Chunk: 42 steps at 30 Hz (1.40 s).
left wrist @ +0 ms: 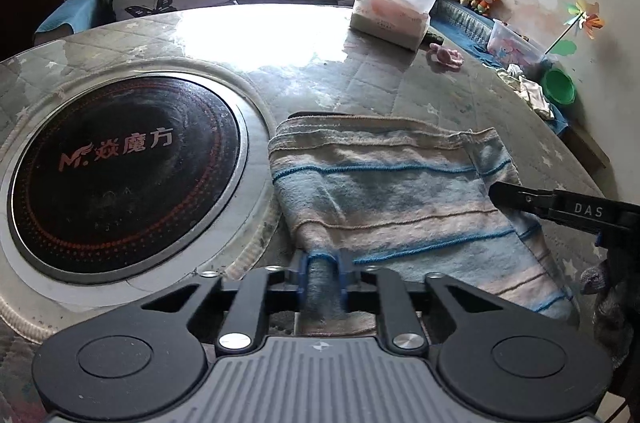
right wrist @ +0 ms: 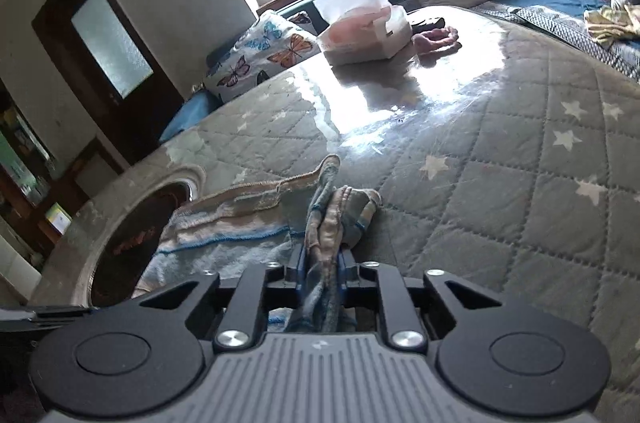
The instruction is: Fold clothes
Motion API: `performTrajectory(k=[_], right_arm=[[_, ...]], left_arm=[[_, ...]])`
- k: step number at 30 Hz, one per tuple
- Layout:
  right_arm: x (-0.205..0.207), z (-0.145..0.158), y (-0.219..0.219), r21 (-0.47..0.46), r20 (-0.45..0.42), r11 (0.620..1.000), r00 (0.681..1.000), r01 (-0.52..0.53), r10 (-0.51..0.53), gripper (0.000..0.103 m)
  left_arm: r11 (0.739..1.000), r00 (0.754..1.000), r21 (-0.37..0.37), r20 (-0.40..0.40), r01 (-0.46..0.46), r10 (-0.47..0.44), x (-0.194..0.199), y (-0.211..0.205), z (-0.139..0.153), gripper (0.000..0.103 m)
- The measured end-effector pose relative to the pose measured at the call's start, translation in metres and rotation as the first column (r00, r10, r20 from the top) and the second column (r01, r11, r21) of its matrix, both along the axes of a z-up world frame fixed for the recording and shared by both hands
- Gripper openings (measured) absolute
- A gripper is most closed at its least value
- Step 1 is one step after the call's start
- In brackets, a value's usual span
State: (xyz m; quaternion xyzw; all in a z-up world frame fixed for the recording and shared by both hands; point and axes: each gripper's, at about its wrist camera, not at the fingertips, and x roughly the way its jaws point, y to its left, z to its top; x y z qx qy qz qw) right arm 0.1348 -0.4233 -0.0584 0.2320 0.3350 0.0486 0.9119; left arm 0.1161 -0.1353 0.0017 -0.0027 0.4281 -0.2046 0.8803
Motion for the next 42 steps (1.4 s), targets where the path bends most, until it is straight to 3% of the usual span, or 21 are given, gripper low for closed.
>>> performTrajectory(k=[7, 12, 25, 42], right_arm=[[-0.006, 0.025, -0.007, 0.004, 0.065, 1.000, 0.998, 0.001, -0.002, 0.011], [0.000, 0.049, -0.014, -0.055, 0.109, 0.998, 0.994, 0.014, -0.008, 0.011], [0.057, 0.086, -0.030, -0.189, 0.148, 0.982, 0.989, 0.015, 0.013, 0.011], [0.119, 0.038, -0.039, -0.221, 0.023, 0.975, 1.000, -0.006, 0.011, 0.013]], left_arm=[[1.000, 0.998, -0.007, 0.050, 0.024, -0.024, 0.002, -0.016, 0.023, 0.008], [0.998, 0.993, 0.003, 0.107, 0.058, -0.058, 0.008, -0.043, 0.041, 0.008], [0.999, 0.984, 0.036, 0.177, 0.020, -0.026, 0.054, -0.083, 0.065, 0.008], [0.994, 0.997, 0.110, 0.078, -0.012, 0.004, 0.102, -0.090, 0.015, 0.011]])
